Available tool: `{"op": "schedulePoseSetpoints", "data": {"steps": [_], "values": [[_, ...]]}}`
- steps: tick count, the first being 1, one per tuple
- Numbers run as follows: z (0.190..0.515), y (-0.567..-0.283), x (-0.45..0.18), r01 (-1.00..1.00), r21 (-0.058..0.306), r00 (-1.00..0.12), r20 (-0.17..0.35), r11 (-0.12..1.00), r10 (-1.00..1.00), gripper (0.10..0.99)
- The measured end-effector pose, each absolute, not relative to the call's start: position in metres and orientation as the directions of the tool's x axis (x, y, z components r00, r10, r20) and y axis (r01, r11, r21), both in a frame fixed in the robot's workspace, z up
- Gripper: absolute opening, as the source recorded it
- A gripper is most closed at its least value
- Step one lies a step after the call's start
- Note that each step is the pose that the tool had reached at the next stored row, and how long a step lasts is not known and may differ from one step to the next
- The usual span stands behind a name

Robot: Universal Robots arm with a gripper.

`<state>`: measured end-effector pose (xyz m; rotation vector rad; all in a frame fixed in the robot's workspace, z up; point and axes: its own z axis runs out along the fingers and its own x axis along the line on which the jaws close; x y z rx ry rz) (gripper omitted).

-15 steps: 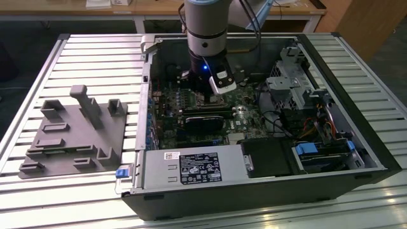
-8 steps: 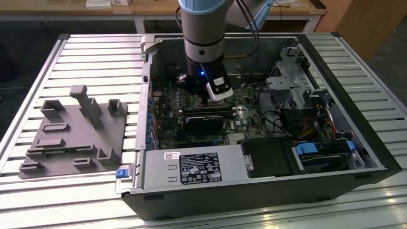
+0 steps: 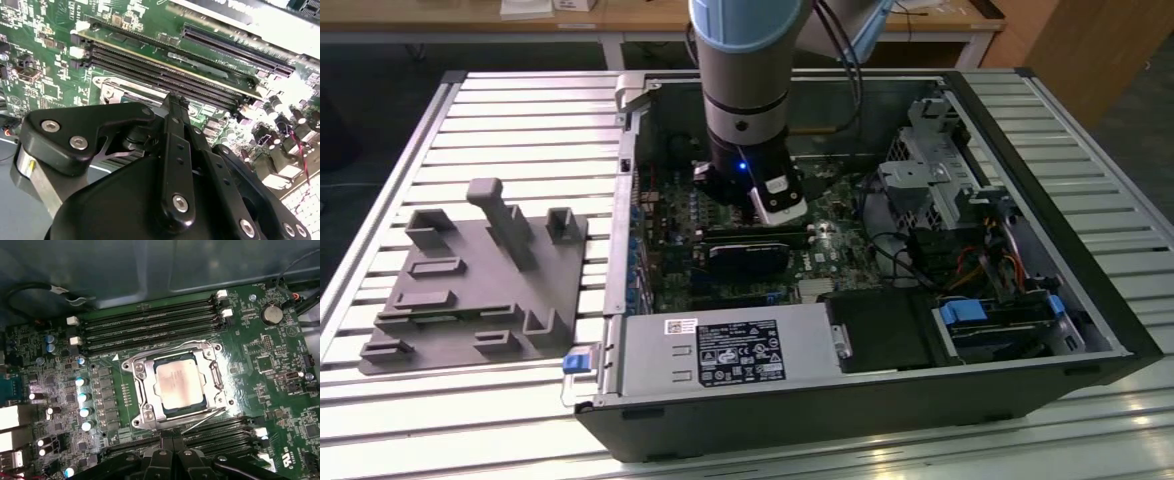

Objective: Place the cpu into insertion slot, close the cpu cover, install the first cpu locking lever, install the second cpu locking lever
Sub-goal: 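Install the second cpu locking lever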

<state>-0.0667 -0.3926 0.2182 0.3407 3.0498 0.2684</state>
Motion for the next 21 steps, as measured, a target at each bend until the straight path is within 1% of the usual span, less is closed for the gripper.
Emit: {"op": "schedulePoseSetpoints", "data": {"steps": [5,18,21], "values": [[0.215,-0.396,-0.073,0.212,0.209,-0.974,-0.034,0.955,0.223,0.106],[0.201,-0.402,-0.084,0.209,0.250,-0.975,-0.025,0.945,0.222,0.106],[0.199,-0.402,-0.085,0.209,0.267,-0.975,-0.020,0.941,0.222,0.106]]}}
